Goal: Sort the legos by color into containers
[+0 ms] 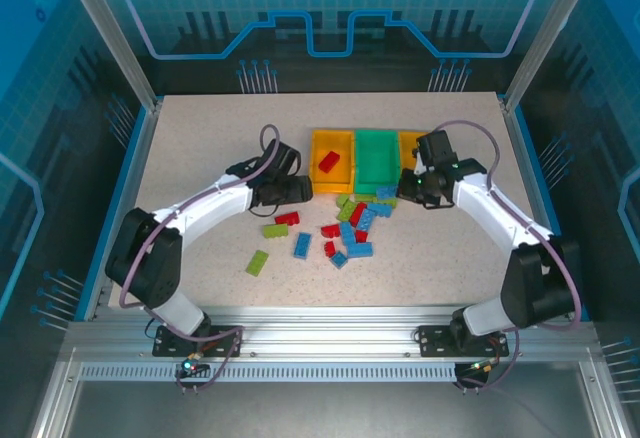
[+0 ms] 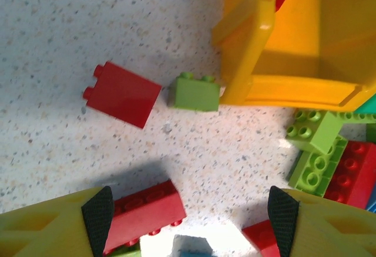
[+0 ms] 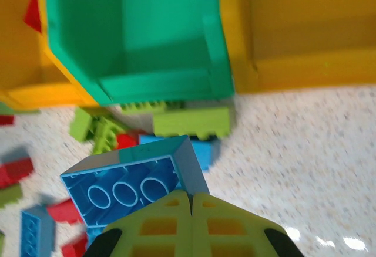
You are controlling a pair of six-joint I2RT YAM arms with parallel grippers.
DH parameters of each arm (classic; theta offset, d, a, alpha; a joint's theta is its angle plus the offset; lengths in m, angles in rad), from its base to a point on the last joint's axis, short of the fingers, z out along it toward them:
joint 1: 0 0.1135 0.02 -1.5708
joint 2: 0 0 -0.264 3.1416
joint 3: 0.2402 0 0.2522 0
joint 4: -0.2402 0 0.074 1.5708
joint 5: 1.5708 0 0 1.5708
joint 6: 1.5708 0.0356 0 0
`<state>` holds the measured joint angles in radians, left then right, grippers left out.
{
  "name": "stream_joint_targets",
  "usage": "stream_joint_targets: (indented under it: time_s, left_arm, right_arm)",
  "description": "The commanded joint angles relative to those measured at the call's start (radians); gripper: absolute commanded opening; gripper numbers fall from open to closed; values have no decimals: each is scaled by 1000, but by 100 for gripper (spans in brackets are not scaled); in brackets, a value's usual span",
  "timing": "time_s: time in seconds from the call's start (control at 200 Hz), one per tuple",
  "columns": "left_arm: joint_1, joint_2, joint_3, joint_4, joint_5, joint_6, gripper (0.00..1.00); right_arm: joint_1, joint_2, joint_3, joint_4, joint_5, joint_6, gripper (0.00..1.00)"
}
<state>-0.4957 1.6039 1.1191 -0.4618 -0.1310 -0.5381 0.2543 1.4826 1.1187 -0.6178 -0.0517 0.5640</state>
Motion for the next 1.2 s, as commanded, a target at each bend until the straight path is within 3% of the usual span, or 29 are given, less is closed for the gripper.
stream_joint_targets:
  time_s: [0.0, 0.285, 0.54, 0.755, 0.99, 1.196]
  left_arm:
    - [-7, -55, -49, -8, -11, -41, 74]
    - [-8, -109, -115, -25, -22, -59, 75]
    - [-7, -122, -163, -38, -28, -70, 75]
    - [-8, -45, -111, -82, -12, -66, 75]
    - [-7, 20, -62, -92, 1, -84, 77]
    - [-7, 84, -9, -115, 5, -117, 77]
  right_arm:
    - [-10, 89, 76, 7, -18, 48, 5]
    - [-10, 311, 239, 41, 15, 107, 3]
    - [2, 410, 327, 26, 44, 111, 5]
    - [13, 445, 355, 13, 55, 115, 15]
    - [25, 421, 366, 17, 37, 94, 40]
    - [34, 381, 363, 13, 27, 100, 47]
